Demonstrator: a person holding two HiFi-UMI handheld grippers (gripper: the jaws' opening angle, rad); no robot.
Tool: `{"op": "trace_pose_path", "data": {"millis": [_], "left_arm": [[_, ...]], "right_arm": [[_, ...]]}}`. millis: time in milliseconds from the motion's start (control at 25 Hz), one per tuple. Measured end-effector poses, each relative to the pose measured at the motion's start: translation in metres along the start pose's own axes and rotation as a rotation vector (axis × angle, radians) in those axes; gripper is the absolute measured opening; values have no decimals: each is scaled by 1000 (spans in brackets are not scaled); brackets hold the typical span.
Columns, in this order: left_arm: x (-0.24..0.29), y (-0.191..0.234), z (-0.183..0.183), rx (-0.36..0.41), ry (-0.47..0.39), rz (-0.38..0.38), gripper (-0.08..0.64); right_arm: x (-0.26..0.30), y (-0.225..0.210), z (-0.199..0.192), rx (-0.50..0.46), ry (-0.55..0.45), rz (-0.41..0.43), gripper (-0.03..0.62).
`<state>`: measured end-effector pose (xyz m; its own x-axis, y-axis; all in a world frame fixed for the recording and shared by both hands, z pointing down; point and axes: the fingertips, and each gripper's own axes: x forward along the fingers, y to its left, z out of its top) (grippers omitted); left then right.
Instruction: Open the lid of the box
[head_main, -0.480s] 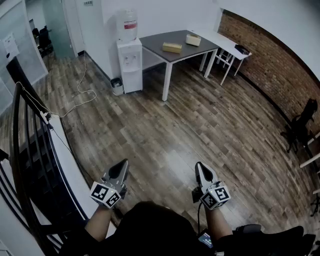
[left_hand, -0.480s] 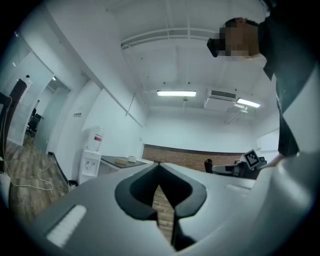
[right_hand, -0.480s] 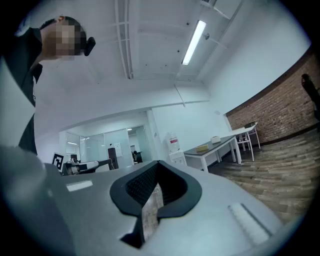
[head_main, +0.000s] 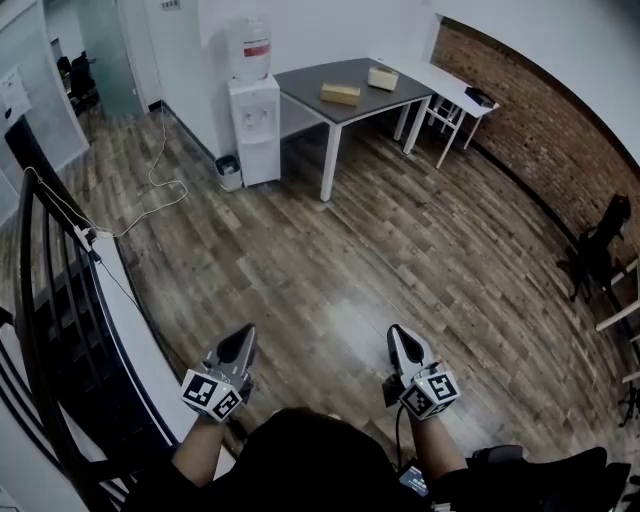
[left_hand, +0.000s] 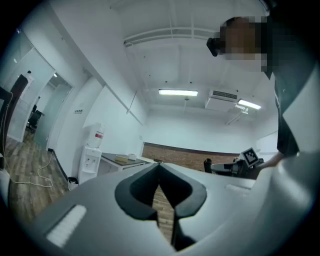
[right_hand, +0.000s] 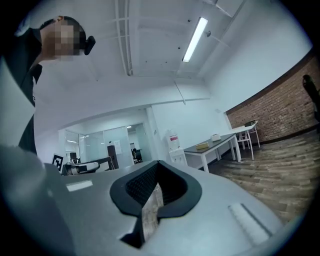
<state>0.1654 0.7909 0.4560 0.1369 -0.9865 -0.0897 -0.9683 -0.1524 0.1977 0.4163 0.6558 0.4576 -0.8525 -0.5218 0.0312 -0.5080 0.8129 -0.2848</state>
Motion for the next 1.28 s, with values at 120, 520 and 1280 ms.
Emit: {"op": "trace_pose_path", "data": {"millis": [120,520,1280], "left_arm": [[0,1,-1,7,8,-20,0],[-18,26,-3,-6,29,-76,0],[70,84,5,4,18,5,0]], "right_arm": [[4,1,-1,15,-3,-15,2],[33,14,-3,57,-42,-85,3],[109,-67,-1,-30,-29,-96,2]]}}
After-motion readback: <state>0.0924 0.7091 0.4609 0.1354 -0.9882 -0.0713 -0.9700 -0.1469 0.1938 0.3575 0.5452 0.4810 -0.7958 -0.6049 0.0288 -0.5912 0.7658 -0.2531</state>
